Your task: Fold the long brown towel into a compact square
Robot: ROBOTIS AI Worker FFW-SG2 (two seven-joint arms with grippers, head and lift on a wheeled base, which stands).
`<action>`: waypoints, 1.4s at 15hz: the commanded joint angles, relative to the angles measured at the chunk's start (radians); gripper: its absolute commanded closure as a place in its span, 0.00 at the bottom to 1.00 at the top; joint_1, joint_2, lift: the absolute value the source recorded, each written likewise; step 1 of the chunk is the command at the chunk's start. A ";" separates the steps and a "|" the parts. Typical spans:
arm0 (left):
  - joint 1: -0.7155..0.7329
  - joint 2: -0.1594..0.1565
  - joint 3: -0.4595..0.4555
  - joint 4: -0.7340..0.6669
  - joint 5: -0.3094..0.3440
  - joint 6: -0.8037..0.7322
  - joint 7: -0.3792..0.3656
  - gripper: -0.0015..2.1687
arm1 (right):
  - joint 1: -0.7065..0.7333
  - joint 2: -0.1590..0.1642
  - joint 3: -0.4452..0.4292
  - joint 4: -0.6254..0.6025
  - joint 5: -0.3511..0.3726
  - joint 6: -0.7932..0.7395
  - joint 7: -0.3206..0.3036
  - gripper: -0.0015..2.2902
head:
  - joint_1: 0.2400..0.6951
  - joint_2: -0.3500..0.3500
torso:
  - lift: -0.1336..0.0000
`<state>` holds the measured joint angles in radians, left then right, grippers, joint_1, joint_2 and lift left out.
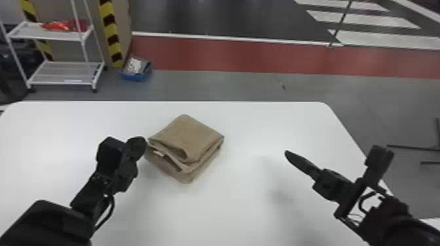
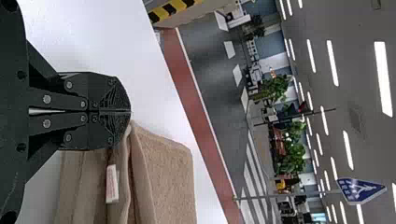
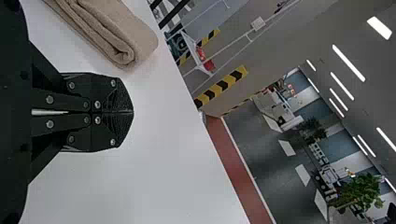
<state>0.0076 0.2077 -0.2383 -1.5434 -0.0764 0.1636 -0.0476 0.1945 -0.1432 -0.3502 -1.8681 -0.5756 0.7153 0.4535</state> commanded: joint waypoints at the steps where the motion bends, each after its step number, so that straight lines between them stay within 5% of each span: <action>1: -0.008 0.002 0.060 0.042 0.000 -0.020 -0.012 0.77 | -0.004 -0.021 -0.004 -0.010 -0.001 0.023 0.011 0.83 | 1.00 0.32 | 0.12; 7: -0.011 -0.001 0.114 0.088 0.096 -0.011 -0.179 0.77 | -0.017 -0.027 -0.004 -0.010 -0.001 0.048 0.047 0.83 | 1.00 0.40 | 0.12; 21: 0.032 -0.053 -0.042 0.029 0.089 0.069 -0.209 0.77 | -0.089 -0.047 0.011 0.079 0.002 0.054 0.070 0.83 | 1.00 0.25 | 0.12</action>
<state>0.0232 0.1570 -0.2533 -1.4926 0.0109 0.2069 -0.2545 0.1250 -0.1899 -0.3471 -1.8109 -0.5757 0.7746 0.5232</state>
